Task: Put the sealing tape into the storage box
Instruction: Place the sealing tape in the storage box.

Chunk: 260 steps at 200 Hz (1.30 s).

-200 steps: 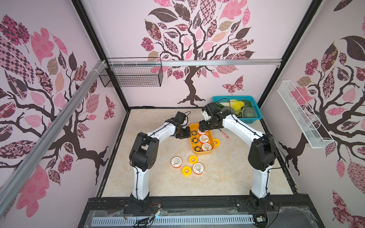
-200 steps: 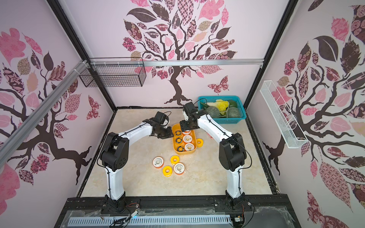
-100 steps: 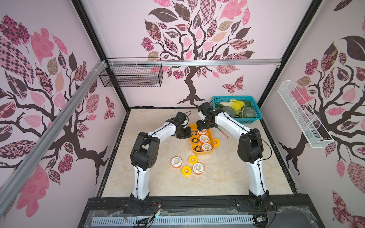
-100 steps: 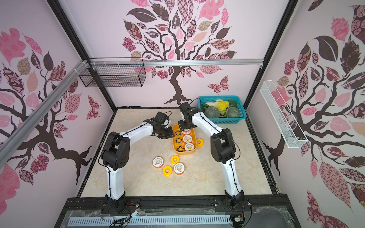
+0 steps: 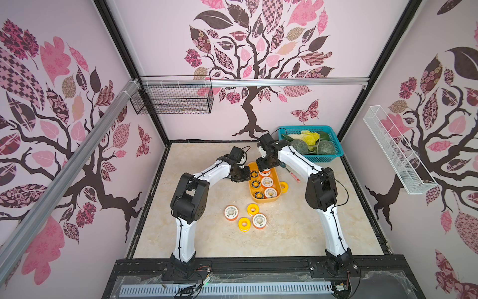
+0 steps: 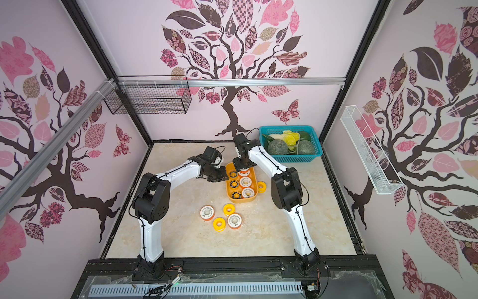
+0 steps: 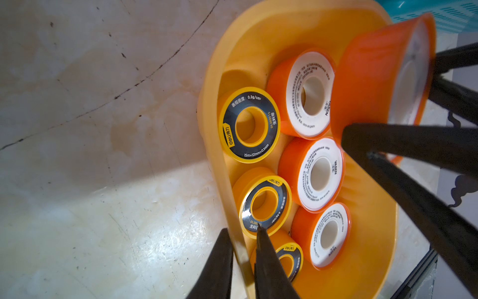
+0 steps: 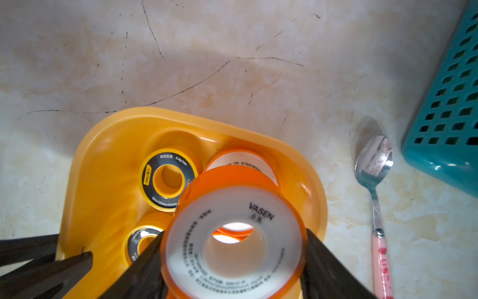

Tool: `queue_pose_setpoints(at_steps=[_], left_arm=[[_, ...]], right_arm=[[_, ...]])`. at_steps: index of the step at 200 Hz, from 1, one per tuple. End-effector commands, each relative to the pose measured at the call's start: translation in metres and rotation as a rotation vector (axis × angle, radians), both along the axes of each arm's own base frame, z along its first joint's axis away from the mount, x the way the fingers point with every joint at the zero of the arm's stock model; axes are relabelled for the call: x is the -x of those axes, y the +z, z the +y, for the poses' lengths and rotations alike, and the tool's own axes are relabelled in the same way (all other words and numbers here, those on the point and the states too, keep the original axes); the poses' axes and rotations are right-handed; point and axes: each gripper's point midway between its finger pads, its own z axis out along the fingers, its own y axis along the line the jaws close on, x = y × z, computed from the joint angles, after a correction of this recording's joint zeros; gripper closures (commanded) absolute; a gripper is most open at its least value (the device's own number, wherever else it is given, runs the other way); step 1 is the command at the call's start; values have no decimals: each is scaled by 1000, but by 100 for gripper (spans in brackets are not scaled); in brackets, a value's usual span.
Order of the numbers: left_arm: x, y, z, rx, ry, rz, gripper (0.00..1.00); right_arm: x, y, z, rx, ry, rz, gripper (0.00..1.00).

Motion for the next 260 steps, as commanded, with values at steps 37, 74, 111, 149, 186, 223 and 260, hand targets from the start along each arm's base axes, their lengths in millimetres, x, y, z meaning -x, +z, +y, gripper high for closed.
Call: queue_pose_setpoints(at_steps=[37, 74, 111, 149, 186, 223, 260], left_arm=[[-3, -4, 0, -18, -14, 3, 80], [-2, -4, 0, -19, -16, 5, 79], [-3, -4, 1, -30, -17, 1, 79], [-2, -5, 2, -31, -17, 3, 79], [-3, -4, 1, -31, -19, 1, 79], [-2, -3, 2, -33, -21, 1, 78], [-2, -4, 1, -34, -23, 3, 79]], right_arm=[[-4, -8, -6, 37, -19, 11, 30], [-7, -9, -6, 35, -35, 7, 30], [-9, -13, -6, 43, -44, 9, 30], [-10, -18, -7, 49, -52, 18, 30], [-11, -20, -7, 51, -63, 17, 29], [-12, -20, -7, 51, -70, 15, 24], [-13, -19, -7, 54, -69, 17, 22]])
